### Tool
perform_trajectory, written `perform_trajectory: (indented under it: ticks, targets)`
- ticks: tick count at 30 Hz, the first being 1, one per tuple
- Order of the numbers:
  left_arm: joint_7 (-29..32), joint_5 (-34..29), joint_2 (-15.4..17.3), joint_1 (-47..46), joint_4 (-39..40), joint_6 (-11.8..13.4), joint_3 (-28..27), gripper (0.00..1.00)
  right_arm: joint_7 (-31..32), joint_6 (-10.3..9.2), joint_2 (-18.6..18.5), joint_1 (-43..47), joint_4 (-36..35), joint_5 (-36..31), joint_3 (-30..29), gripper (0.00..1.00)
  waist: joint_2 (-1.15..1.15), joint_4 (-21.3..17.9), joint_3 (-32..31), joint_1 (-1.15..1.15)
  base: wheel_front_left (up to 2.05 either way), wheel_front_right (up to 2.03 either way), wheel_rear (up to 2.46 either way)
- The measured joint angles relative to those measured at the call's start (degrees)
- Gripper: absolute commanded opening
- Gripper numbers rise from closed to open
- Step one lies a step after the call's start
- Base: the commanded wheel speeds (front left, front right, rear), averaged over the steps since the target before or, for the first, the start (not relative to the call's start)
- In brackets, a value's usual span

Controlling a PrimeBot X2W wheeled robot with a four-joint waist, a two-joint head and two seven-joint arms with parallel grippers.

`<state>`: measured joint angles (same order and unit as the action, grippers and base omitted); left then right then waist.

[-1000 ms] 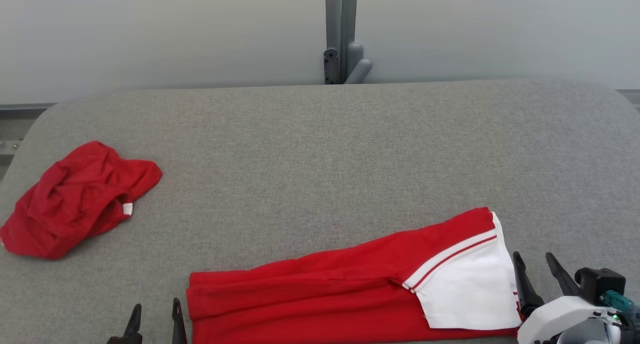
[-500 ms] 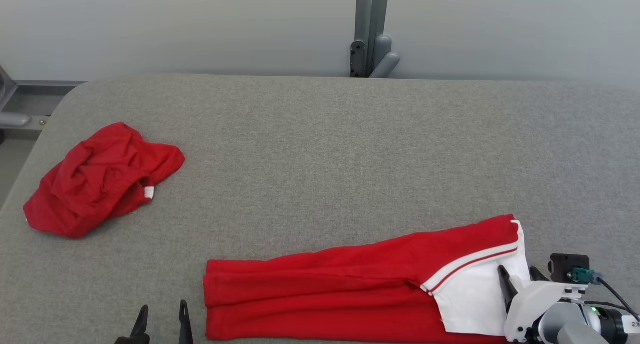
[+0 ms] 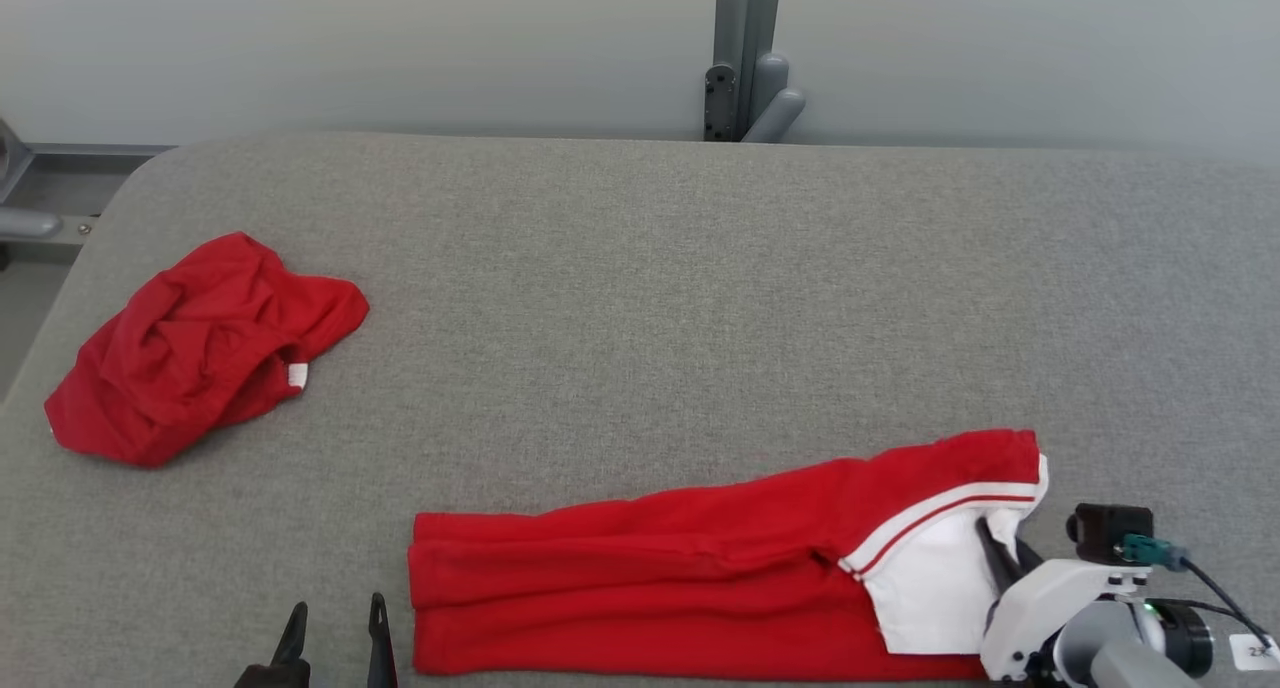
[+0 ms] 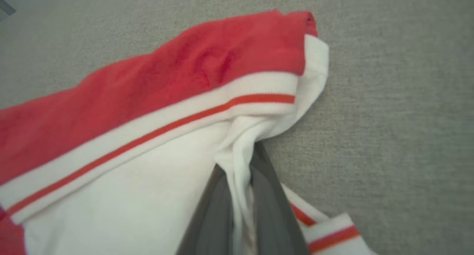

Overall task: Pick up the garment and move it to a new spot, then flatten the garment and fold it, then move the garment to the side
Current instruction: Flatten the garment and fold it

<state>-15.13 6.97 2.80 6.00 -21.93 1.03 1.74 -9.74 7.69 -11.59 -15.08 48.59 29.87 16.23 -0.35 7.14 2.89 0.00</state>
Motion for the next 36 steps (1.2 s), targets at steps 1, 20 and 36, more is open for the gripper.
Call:
perform_trajectory:
  ticks: [1, 20, 36]
  targets:
    - [0.00, 0.01, 0.00, -0.15, -0.01, 0.00, 0.09, 1.00, -1.16, 0.13, -0.10, -0.31, 1.01, 0.27, -0.91, 0.00, 0.00, -0.02, 0.05, 0.00, 0.00, 0.00, 0.00]
    - [0.00, 0.24, 0.00, -0.51, -0.57, -1.26, 3.44, 1.00, -4.24, -0.21, -0.31, 2.86, -9.67, -4.72, -6.53, 0.00, 0.00, -4.88, -0.93, 0.00, 0.00, 0.00, 0.00]
    - [0.00, 0.29, -0.01, -3.11, -0.96, -1.78, 9.22, 1.00, 4.78, -0.21, 5.67, 3.08, -23.66, 7.00, 18.40, 0.00, 0.00, 0.10, -0.39, 0.00, 0.00, 0.00, 0.00]
